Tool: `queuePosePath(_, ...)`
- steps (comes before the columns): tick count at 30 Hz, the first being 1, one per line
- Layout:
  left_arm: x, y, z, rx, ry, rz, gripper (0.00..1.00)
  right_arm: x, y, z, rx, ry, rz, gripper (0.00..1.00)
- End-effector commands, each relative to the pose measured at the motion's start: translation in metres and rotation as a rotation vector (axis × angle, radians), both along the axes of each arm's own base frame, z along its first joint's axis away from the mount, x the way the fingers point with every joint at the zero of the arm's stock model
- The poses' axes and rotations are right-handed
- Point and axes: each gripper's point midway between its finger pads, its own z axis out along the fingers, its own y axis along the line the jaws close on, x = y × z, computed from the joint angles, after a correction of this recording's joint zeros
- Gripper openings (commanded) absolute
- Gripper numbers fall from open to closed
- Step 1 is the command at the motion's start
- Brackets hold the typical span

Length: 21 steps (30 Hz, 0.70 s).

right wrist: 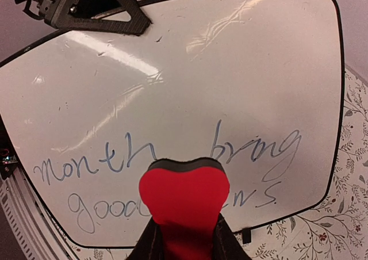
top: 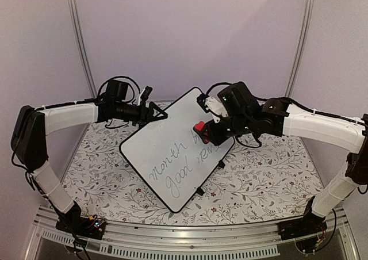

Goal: Erase the whiteboard
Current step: Erase the whiteboard at the center of the board.

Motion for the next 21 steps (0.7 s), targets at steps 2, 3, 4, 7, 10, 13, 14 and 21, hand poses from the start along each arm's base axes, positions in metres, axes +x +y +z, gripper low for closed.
queuePosePath(2,0.002,0.016,0.012,0.008,-0.032,0.055,0.89,-0.029,0.007,0.0,0.019,-0.019,0.006,0.0)
queuePosePath(3,0.003,0.017,0.019,0.0,-0.048,0.059,0.95,-0.034,0.009,-0.002,0.014,-0.027,0.012,0.0)
queuePosePath(4,0.002,0.019,0.025,-0.005,-0.066,0.063,0.97,-0.039,0.011,-0.005,0.01,-0.03,0.018,0.0)
queuePosePath(7,-0.001,0.022,0.05,-0.02,-0.126,0.074,1.0,-0.049,0.014,-0.013,0.01,-0.019,0.029,0.0)
queuePosePath(10,-0.009,0.027,0.082,-0.035,-0.175,0.09,1.0,-0.054,0.013,-0.02,0.011,-0.008,0.021,0.0)
queuePosePath(13,-0.023,0.029,0.099,0.003,-0.189,0.116,1.0,-0.059,0.012,-0.025,0.013,0.003,0.021,0.0)
queuePosePath(14,-0.03,0.032,0.097,0.009,-0.17,0.118,1.0,-0.061,0.013,-0.026,0.01,0.002,0.022,0.0)
queuePosePath(21,-0.073,0.066,0.052,0.105,-0.141,0.158,0.98,-0.084,0.034,-0.013,0.012,-0.023,0.077,0.0)
